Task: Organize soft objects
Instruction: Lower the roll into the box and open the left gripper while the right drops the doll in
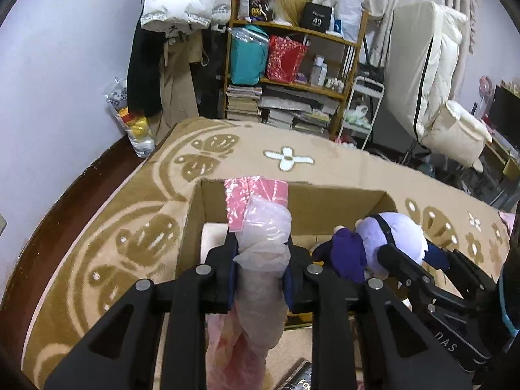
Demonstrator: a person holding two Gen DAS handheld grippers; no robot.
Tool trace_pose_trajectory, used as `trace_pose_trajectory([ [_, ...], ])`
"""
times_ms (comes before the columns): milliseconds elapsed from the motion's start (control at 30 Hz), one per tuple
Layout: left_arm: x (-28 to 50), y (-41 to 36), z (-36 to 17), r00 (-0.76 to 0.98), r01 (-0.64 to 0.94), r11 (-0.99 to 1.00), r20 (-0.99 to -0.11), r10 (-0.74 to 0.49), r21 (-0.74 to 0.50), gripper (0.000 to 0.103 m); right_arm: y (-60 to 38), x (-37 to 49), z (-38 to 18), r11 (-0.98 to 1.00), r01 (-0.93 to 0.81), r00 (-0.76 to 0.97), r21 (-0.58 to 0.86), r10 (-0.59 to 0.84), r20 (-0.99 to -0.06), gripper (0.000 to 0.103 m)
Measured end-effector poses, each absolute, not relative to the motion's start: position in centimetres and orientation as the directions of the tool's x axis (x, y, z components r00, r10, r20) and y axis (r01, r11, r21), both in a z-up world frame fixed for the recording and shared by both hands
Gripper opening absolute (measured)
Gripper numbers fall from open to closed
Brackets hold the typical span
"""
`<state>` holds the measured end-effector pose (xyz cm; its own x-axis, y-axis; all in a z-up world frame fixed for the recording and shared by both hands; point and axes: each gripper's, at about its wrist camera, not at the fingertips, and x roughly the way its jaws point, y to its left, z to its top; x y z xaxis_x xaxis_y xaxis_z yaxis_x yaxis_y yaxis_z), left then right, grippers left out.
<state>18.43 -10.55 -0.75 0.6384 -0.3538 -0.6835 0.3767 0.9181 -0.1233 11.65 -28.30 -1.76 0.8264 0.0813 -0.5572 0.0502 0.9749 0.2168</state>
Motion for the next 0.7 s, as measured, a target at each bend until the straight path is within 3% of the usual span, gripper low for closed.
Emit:
trace_pose_trajectory([
  [167,18.7,-11.1,-1.9,0.610,0.377,0.919,-0.715,-0.341,-0.117,0.030,-28.4,12.2,-2.4,0.974,0.057,0.813,0.220,0.083,-0.577,0.059],
  [233,18.8,-11.0,-2.2,0.606,0.364,0.925,-0.726,-0.326,-0.112,0.049,-28.4,12.3,-2.6,0.972,0.062,0.809,0.225,0.083,-0.582,0.059],
  [300,18.7,-10.9,-2.2,0.611,0.355,0.929,-0.726,-0.314,-0.103,0.060,-28.5,12.3,-2.7,0.972,0.063,0.807,0.226,0.083,-0.584,0.059],
  [400,18.7,-11.0,-2.3,0.612,0.355,0.931,-0.732,-0.300,-0.085,0.068,-28.7,12.2,-2.7,0.971,0.069,0.808,0.227,0.079,-0.584,0.060],
  [500,18.7,-11.2,-2.3,0.615,0.356,0.933,-0.738,-0.278,-0.054,0.076,-28.8,12.1,-2.7,0.971,0.072,0.809,0.230,0.078,-0.583,0.070],
  [600,18.5,-11.5,-2.4,0.629,0.359,0.933,-0.735,-0.255,-0.016,0.075,-29.0,11.8,-2.6,0.969,0.077,0.816,0.235,0.074,-0.574,0.071],
  [667,18.4,-11.7,-2.6,0.628,0.381,0.925,-0.729,-0.271,-0.015,0.046,-29.2,11.8,-2.5,0.966,0.080,0.817,0.245,0.077,-0.572,0.071],
  [700,18.5,-11.9,-2.8,0.612,0.386,0.923,-0.743,-0.271,-0.019,0.043,-29.2,11.8,-2.5,0.965,0.079,0.816,0.249,0.081,-0.572,0.071],
])
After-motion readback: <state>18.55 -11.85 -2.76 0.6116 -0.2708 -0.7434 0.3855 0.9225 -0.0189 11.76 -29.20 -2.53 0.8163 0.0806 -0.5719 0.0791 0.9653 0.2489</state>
